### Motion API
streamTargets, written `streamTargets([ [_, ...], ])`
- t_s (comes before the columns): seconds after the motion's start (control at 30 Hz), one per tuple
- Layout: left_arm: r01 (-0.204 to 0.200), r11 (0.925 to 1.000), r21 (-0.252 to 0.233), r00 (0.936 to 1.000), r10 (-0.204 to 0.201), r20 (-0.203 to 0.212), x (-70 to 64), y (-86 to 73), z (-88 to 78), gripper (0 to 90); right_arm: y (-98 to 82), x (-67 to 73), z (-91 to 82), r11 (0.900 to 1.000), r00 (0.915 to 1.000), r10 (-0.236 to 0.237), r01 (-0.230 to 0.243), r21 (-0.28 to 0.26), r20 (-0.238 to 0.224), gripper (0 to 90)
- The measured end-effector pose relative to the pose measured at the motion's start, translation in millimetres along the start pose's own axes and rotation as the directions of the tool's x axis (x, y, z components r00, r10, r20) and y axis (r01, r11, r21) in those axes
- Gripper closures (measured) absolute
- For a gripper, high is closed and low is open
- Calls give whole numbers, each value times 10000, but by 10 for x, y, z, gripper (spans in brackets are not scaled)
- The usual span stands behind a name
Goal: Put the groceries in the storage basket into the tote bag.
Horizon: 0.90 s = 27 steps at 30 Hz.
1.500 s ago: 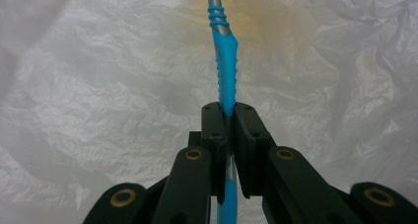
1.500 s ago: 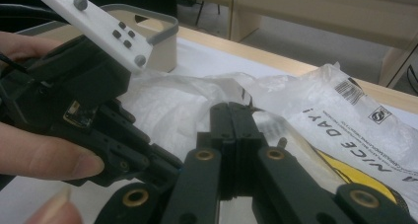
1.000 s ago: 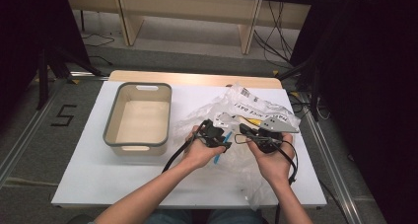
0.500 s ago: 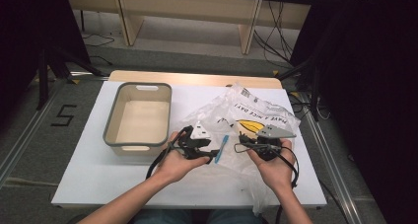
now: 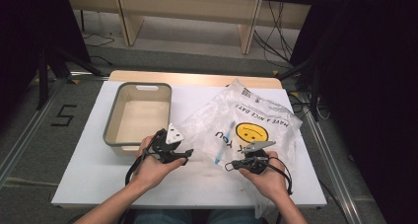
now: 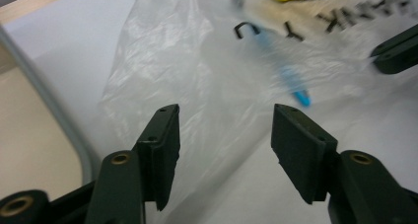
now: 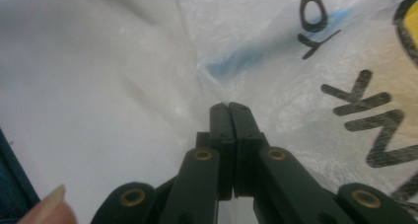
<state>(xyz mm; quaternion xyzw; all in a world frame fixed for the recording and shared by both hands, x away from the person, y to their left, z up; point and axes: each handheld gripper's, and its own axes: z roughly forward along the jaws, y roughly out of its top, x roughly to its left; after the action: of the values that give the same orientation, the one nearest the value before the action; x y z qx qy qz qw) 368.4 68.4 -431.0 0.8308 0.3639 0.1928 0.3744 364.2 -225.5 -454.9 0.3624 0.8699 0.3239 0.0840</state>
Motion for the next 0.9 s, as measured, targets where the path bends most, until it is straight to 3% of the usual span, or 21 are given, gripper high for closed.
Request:
streamTargets([
  [0.17, -25, 9992, 411, 10000, 28, -84, 2, -97, 73, 389, -33, 18, 55, 9989, 9996, -195, 204, 426, -227, 825],
  [0.27, -14, 9982, 601, 9997, 29, -257, 21, -148, 94, 381, -42, 33, 34, 9997, 9996, -129, 135, 211, -267, 745],
  [0.4, 393, 9971, 652, 9992, -392, -38, 47, -202, 105, 377, -24, 13, -107, 9967, 9998, 170, -178, -789, -104, 620],
  [0.5, 627, 9958, 674, 9979, -637, 138, 69, -236, 109, 375, -28, -78, -277, 9787, 9978, 561, -482, -1996, 344, 536],
  [0.53, 914, 9933, 704, 9955, -931, 203, 86, -267, 115, 372, -37, -112, -331, 9725, 9965, 691, -566, -2261, 476, 515],
  [0.67, 1243, 9901, 645, 9916, -1263, 277, 108, -311, 113, 371, -99, -248, -529, 9525, 9848, 1334, -963, -2891, 1113, 459],
  [0.77, 1309, 9894, 630, 9909, -1327, 242, 119, -344, 109, 368, -185, -339, -619, 9527, 9692, 1659, -1099, -2832, 1821, 449],
  [0.9, 1345, 9893, 573, 9904, -1361, 254, 149, -386, 97, 368, -299, -407, -680, 9471, 9540, 2131, -1488, -2843, 2107, 448],
])
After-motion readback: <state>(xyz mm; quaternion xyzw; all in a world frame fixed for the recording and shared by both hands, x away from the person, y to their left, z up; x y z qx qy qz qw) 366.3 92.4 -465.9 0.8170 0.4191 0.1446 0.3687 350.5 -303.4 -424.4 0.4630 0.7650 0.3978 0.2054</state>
